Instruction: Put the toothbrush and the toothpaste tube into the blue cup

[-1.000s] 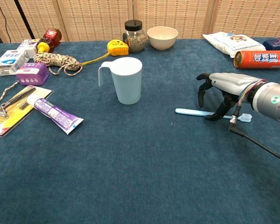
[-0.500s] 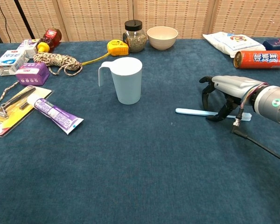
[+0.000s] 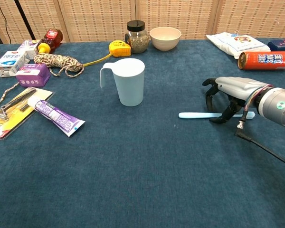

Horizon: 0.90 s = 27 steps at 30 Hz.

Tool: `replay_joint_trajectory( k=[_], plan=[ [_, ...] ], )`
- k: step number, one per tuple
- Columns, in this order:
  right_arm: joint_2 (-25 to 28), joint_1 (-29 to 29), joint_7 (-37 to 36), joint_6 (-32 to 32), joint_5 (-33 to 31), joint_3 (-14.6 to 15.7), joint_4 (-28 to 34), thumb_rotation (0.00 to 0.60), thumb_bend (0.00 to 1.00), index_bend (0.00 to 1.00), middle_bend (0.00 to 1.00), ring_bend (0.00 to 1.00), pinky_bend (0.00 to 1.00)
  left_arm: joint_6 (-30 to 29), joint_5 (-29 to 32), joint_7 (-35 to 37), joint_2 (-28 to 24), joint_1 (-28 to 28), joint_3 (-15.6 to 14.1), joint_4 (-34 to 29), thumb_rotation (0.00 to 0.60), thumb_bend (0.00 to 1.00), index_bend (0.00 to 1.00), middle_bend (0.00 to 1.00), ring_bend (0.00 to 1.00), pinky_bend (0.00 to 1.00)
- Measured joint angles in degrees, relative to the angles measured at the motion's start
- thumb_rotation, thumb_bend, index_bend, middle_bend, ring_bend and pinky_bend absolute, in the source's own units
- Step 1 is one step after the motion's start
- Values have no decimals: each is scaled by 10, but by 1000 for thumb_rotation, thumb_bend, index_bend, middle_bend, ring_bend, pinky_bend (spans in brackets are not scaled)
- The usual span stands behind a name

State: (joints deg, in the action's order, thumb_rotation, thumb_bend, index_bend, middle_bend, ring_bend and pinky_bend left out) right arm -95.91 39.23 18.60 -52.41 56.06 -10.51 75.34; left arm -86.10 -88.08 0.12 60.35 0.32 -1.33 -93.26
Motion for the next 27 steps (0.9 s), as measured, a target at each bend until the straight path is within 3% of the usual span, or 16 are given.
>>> replay_joint_trajectory(
  k=[16,27],
  plan=[
    [70,-10,-14,-49,48,-19,115,600,363,606,76,0,0,-5,-7,7,-2,-2,-3,1,600,16,0,0,0,0],
    [87,22,-110,-17,24,-97,148,600,363,607,81,0,0,-7,-10,17,-5,-3,-4,4,600,16,0,0,0,0]
  ],
)
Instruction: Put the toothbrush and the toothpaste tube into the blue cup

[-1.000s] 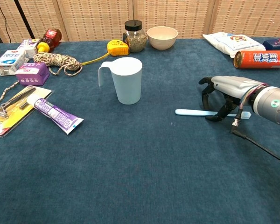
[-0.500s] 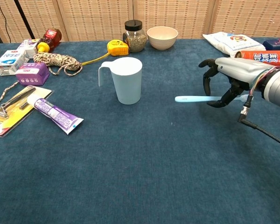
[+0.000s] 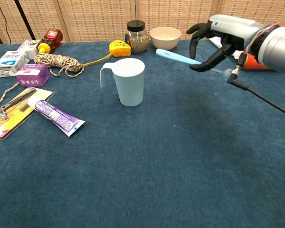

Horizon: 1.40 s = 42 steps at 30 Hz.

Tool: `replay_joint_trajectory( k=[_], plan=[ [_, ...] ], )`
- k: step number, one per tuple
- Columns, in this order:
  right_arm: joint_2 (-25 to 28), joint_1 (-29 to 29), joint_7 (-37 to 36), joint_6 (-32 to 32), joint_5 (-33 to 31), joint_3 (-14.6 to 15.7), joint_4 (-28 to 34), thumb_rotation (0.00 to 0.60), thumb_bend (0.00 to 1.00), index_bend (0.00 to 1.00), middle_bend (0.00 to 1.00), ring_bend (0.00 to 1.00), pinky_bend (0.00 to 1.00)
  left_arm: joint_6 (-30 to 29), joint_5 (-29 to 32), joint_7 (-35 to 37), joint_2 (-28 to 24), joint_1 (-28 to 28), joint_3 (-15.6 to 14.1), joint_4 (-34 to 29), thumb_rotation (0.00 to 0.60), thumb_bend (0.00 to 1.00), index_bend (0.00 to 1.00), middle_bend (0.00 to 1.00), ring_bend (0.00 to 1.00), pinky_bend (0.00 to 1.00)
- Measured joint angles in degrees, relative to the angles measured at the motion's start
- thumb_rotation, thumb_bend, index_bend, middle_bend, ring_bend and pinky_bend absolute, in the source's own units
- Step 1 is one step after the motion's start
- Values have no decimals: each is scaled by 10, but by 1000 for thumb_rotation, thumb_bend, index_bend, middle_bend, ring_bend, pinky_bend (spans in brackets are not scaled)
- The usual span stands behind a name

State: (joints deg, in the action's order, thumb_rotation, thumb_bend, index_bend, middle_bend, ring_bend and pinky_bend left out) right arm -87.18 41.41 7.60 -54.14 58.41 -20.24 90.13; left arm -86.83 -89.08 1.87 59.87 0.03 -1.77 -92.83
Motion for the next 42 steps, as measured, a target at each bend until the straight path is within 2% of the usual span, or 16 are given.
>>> replay_joint_trajectory(
  k=[12,32,42],
  plan=[
    [-37,57,-78,9,-33,-79,-7,600,365,607,82,0,0,20,12,4,-4,9,3,-2,600,16,0,0,0,0],
    [-157,194,-53,14,-121,-128,-88,600,372,607,82,0,0,50,29,21,-13,23,7,-2,600,17,0,0,0,0],
    [-199,231,-55,19,-144,-134,-145,600,375,607,82,0,0,59,32,31,-17,28,7,1,600,16,0,0,0,0]
  ],
)
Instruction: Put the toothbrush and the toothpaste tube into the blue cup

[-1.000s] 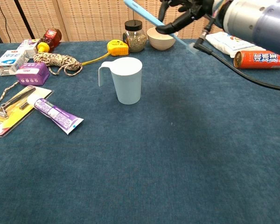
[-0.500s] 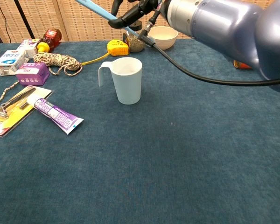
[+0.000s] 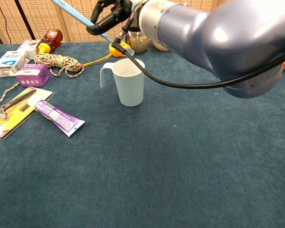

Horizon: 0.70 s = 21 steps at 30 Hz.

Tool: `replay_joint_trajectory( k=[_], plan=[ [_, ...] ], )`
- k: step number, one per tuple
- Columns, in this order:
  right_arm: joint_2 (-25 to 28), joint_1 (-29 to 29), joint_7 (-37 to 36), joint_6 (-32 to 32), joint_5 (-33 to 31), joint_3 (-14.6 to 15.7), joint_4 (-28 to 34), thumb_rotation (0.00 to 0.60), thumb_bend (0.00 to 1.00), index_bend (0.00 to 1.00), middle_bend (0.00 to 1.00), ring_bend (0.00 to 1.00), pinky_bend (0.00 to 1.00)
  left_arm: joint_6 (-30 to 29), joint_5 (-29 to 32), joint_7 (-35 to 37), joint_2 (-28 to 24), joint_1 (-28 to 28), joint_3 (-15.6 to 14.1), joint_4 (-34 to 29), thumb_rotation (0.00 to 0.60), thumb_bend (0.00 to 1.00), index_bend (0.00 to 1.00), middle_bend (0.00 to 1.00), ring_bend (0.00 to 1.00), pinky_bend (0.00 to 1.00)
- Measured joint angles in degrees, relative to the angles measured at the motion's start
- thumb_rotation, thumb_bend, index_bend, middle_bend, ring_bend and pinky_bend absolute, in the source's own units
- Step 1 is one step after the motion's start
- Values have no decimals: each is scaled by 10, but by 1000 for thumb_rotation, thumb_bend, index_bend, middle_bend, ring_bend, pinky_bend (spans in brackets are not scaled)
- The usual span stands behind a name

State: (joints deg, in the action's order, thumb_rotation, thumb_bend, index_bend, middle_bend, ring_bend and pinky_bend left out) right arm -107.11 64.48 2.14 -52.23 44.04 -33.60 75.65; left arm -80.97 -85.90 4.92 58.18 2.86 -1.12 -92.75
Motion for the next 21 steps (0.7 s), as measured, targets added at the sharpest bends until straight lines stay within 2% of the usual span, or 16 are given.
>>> replay_joint_trajectory(
  k=[21],
  plan=[
    [-52,23,-62,32,8,-1,-97,600,376,607,82,0,0,9,10,8,-2,5,2,2,600,16,0,0,0,0]
  ],
)
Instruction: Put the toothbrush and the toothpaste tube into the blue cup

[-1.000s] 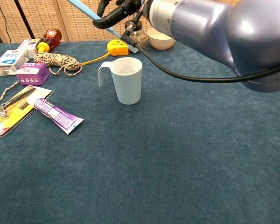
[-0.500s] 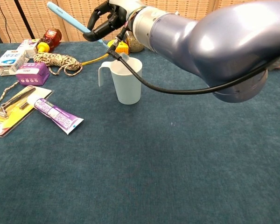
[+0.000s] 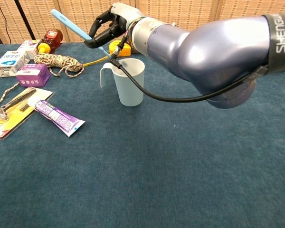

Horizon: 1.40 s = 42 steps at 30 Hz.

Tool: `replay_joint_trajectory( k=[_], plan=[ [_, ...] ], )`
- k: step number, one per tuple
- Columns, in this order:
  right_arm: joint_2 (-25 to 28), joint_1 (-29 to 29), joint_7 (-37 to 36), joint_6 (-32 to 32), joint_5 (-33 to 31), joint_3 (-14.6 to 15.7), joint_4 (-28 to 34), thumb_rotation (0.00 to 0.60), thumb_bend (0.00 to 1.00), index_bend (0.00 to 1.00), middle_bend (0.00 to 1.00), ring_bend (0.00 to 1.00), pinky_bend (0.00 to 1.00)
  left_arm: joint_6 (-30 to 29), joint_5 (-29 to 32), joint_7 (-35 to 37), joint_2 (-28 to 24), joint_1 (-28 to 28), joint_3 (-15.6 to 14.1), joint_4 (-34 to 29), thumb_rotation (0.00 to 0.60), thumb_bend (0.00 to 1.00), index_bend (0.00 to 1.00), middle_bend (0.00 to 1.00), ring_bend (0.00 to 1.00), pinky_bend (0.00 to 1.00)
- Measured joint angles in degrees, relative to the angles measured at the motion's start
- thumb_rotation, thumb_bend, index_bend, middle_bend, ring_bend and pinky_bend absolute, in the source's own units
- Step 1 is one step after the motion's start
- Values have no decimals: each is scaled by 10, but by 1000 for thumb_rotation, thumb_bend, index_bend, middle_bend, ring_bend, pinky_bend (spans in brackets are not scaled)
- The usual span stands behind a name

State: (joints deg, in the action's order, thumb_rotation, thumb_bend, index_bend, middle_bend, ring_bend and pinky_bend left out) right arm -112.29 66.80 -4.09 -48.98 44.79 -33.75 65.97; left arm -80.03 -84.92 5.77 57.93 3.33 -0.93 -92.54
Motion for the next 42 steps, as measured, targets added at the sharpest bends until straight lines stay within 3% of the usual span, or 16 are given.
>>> replay_joint_trajectory(
  k=[12,26,42],
  plan=[
    [2,-47,-143,9,74,3,-17,600,376,611,82,0,0,3,3,-14,4,1,-1,-4,600,16,0,0,0,0],
    [-4,-101,-302,10,179,46,-65,600,376,604,73,0,0,3,4,-29,8,2,-2,-9,600,16,0,0,0,0],
    [-13,-116,-414,23,254,88,-115,600,378,435,13,0,0,7,7,-34,9,4,-2,-11,600,16,0,0,0,0]
  ],
)
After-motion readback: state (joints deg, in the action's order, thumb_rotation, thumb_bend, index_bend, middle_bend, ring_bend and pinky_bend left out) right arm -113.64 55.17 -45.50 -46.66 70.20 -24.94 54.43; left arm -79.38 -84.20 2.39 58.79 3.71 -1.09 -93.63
